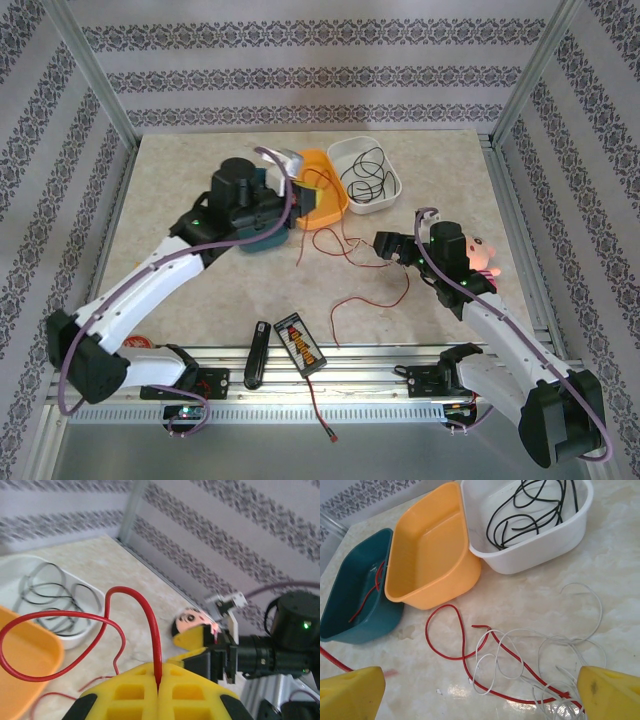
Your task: Untangle the cables
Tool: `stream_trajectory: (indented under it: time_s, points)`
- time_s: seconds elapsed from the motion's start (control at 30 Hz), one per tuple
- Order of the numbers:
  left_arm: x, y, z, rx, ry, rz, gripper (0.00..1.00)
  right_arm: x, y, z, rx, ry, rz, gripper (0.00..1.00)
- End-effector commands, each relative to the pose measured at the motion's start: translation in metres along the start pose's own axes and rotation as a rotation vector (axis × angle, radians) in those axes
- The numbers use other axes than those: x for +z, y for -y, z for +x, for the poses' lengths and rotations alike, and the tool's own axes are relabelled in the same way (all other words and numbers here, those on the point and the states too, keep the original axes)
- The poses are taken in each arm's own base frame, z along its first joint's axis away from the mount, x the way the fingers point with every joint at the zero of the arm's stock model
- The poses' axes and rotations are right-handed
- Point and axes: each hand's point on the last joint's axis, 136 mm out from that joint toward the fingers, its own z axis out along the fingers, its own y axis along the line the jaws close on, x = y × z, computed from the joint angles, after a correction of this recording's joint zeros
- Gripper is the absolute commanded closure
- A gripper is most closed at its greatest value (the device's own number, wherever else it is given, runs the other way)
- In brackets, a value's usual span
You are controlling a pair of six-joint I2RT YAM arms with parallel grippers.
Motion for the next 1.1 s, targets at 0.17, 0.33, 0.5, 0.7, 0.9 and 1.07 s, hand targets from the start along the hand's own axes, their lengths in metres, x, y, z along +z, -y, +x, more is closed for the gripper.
stream_trajectory:
  time_s: [0.17, 0.33, 0.5, 0.7, 0.9, 1.07]
  points:
    - [-0.060, -0.065, -0.026, -0.031, 0.037, -0.342, 1.00, -0.006, 0.007, -0.014, 0.061, 0.039, 0.052, 0.02]
    - [-0.070, -0.101, -0.034, -0.063, 0.035, -0.451, 1.00, -0.008, 0.012, -0.013, 0.069, 0.041, 0.080, 0.02]
    - [-0.070, -0.135, -0.027, -0.110, 0.000, -0.528, 1.00, -0.012, 0.015, -0.013, 0.072, 0.043, 0.098, 0.02]
    - [-0.056, -0.175, -0.009, -0.193, -0.044, -0.581, 1.00, -0.011, 0.017, -0.011, 0.072, 0.037, 0.103, 0.02]
    - [-0.039, -0.217, 0.010, -0.274, -0.068, -0.659, 1.00, -0.009, 0.017, -0.012, 0.071, 0.034, 0.105, 0.02]
    - [-0.021, -0.248, 0.028, -0.321, -0.087, -0.730, 1.00, -0.011, 0.019, -0.013, 0.074, 0.037, 0.121, 0.02]
